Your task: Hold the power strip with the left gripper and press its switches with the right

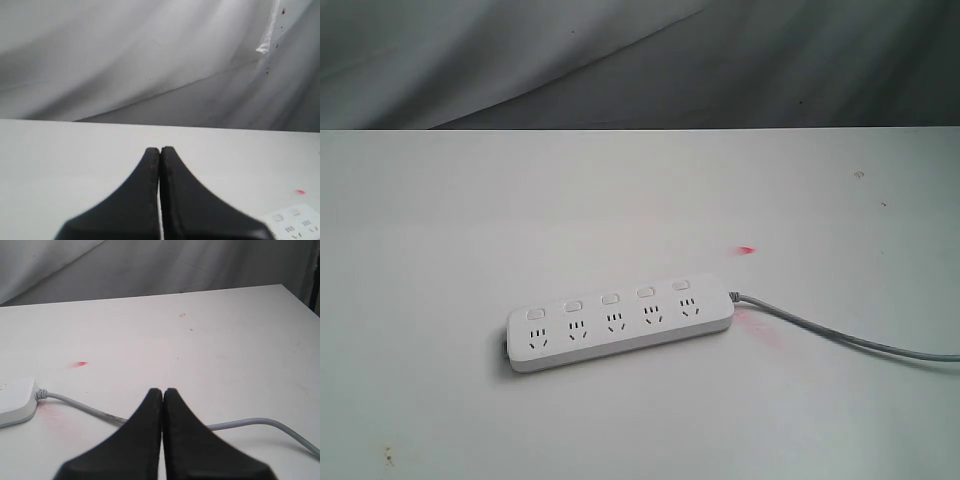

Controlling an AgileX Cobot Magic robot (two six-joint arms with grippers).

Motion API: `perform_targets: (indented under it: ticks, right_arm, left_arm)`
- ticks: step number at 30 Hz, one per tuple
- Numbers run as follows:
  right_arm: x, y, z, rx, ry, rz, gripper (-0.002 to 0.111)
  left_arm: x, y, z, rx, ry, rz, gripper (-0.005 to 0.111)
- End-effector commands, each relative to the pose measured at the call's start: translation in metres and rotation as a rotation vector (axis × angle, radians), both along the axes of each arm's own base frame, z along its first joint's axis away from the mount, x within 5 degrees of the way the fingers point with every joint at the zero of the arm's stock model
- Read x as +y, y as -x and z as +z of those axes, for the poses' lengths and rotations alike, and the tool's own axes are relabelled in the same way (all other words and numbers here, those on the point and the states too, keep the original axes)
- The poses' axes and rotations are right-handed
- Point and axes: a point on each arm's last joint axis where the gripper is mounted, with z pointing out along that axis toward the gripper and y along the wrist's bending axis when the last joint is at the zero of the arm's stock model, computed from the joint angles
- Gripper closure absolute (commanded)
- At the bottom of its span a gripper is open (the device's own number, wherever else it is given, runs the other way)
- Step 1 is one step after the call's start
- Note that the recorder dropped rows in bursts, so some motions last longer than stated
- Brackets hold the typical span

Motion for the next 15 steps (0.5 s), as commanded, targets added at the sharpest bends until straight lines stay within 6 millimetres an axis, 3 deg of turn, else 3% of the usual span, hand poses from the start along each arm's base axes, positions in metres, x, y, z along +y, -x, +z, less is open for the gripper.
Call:
perform_targets:
  ticks: [1,6,15]
  right_arm:
    - [0.0,0.0,-0.001,-0.008,-0.003,-0.01,0.108]
    - [0.0,0.0,-0.001,-0.008,-0.003,-0.01,0.108]
    - [0.0,0.0,-0.001,-0.008,-0.003,-0.01,0.108]
  left_arm:
    - [0.001,-0.001,-0.03,-0.05,-0.002,0.015,0.106]
    - [0.002,0.002,-0.045,-0.088,-0.03,0.021,0.106]
    - [0.004,0.003,-0.059,0.061,-0.153,0.018,0.106]
